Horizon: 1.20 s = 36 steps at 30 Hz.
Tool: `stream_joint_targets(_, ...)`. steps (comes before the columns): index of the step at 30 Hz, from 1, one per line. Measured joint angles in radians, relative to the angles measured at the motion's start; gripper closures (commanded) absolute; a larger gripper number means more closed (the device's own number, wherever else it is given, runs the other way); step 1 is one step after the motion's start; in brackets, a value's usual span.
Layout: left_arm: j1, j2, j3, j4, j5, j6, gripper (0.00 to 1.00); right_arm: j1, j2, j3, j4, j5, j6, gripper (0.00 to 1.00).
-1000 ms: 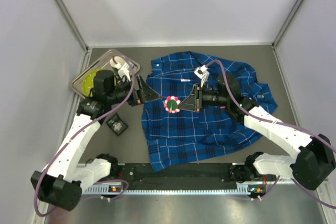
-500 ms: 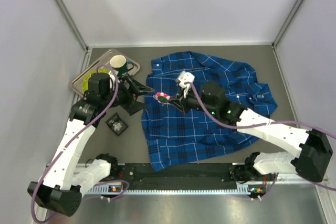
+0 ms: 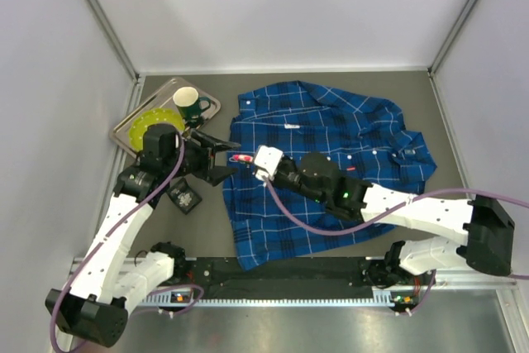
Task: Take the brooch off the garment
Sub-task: Pass from the left arm to the right
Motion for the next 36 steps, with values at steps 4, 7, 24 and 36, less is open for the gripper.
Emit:
stream_joint_targets(4, 0.0, 0.001, 0.006, -0.01, -0.018, -0.009, 0.34, 0.039, 0.048, 0.002, 0.006, 0.056, -0.08, 1.0)
stream_joint_targets(7, 0.0, 0.013, 0.026, -0.025, -0.023, -0.006, 0.42, 0.048, 0.071, 0.002, 0.002, 0.082, -0.115, 1.0)
stream_joint_targets(24, 0.0, 0.035, 0.046, -0.093, -0.073, 0.033, 0.6, 0.083, 0.086, 0.032, 0.019, 0.158, -0.203, 1.0)
stream_joint_targets(36, 0.001, 0.053, 0.06, -0.072, -0.076, 0.088, 1.0, 0.11, 0.119, 0.074, 0.006, 0.209, -0.218, 0.76)
